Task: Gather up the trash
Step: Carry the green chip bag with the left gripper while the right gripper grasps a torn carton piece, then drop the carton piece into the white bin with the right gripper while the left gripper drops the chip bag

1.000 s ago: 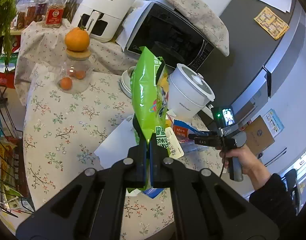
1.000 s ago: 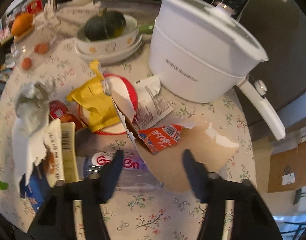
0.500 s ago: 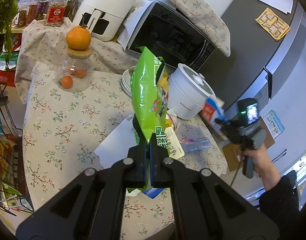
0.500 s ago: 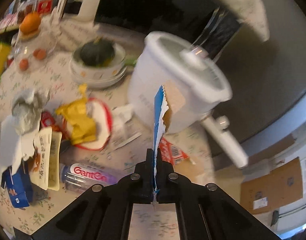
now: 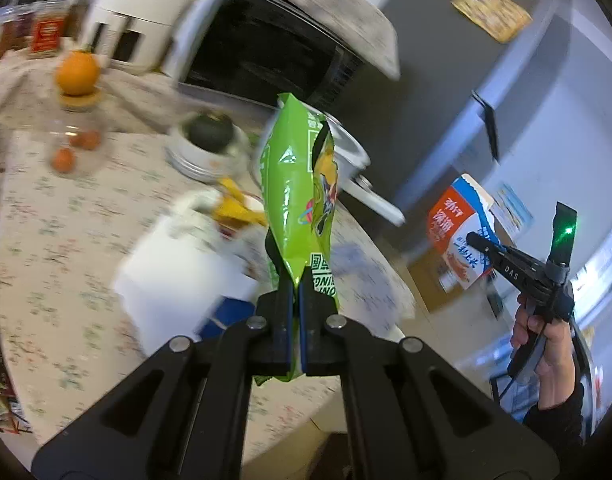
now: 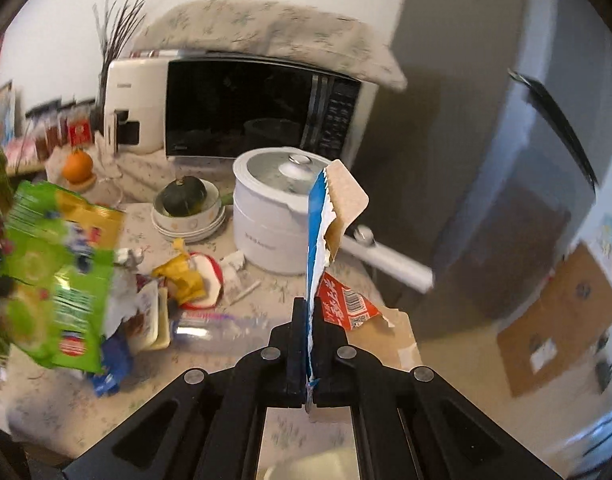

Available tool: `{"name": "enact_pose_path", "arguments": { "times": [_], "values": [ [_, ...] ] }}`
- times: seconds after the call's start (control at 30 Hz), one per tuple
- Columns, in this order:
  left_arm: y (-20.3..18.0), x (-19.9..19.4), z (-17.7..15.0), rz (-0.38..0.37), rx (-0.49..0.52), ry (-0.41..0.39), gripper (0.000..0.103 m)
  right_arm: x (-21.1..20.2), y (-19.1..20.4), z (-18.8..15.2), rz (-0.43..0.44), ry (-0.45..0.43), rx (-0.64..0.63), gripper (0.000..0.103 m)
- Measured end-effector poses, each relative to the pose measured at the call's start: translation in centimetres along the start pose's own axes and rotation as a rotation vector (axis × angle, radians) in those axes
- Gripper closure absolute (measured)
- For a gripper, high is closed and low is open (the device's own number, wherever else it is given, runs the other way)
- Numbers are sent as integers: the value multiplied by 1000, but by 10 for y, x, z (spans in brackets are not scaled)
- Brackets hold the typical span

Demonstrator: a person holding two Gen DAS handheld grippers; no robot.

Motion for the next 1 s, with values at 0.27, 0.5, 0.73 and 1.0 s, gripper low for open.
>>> {"name": "enact_pose_path", "arguments": {
  "times": [0.27, 0.5, 0.73, 1.0],
  "values": [
    [-70, 53, -30, -71, 140, 127, 100, -5, -48, -78, 47, 74, 175, 102],
    [-114, 95, -59, -69, 269, 226, 100, 48, -79, -143, 101, 307, 316, 102],
    [-131, 120, -77, -56, 316, 288, 100, 79, -111, -173, 107, 433, 421, 102],
    [-141, 134, -87, -55, 341, 317, 100, 82, -122, -185, 136, 456, 495, 51]
  ]
}}
Point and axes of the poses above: each gripper's, at about its wrist camera, not at the fingertips, and x roughly the way its jaws point, y to its left, z to its top, the point moved 2 cm from there along x, roughly the way its jaws point, and after that the axes turned 7 degrees about y, right-handed, at the moved point
